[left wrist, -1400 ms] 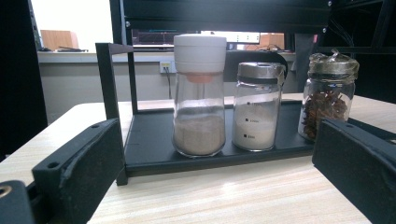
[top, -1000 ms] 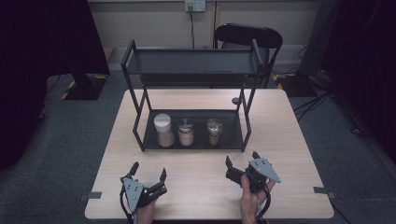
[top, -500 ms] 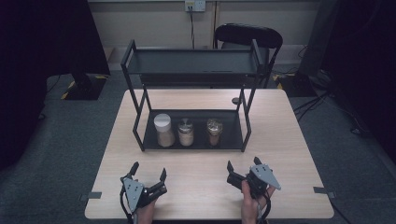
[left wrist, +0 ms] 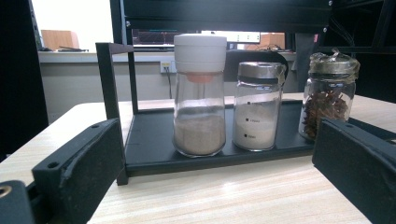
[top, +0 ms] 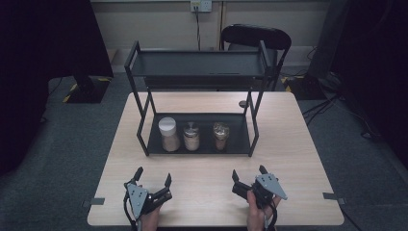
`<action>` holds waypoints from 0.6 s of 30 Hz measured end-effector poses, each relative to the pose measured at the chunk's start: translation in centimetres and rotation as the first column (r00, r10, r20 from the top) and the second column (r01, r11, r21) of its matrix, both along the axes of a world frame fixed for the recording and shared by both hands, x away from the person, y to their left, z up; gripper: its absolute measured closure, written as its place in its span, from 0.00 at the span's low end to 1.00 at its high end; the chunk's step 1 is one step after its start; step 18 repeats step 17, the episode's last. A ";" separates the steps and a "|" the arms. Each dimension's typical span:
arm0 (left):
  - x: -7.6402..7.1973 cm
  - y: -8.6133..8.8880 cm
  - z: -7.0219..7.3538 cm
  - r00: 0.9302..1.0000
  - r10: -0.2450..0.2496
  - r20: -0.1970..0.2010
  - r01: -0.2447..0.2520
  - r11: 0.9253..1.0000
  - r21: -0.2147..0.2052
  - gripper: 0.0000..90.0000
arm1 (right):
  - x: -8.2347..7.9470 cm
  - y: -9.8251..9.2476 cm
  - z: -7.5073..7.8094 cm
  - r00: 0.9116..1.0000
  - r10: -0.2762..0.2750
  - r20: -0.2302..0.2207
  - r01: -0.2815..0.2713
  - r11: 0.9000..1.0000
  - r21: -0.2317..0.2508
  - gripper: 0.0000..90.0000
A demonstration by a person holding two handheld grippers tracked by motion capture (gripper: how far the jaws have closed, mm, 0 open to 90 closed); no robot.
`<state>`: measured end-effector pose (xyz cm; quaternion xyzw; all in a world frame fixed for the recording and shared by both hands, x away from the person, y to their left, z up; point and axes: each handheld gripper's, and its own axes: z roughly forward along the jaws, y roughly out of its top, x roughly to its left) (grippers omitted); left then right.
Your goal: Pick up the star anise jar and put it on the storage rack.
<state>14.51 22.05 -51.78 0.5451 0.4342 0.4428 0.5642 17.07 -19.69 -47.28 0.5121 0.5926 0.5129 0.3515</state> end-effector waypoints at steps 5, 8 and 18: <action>0.0 0.0 0.0 1.000 0.001 0.001 -0.001 1.000 -0.001 0.02 | -0.2 0.2 -0.1 1.000 0.010 0.014 -0.010 1.000 -0.026 0.00; 0.0 0.0 0.0 1.000 0.002 0.001 -0.002 1.000 0.000 0.02 | -0.2 0.1 -0.1 1.000 0.023 0.016 -0.022 0.999 -0.033 0.00; 0.0 -0.1 0.0 1.000 0.006 0.002 -0.006 1.000 -0.001 0.02 | -0.2 0.6 -0.1 1.000 0.019 0.022 -0.017 0.998 -0.061 0.01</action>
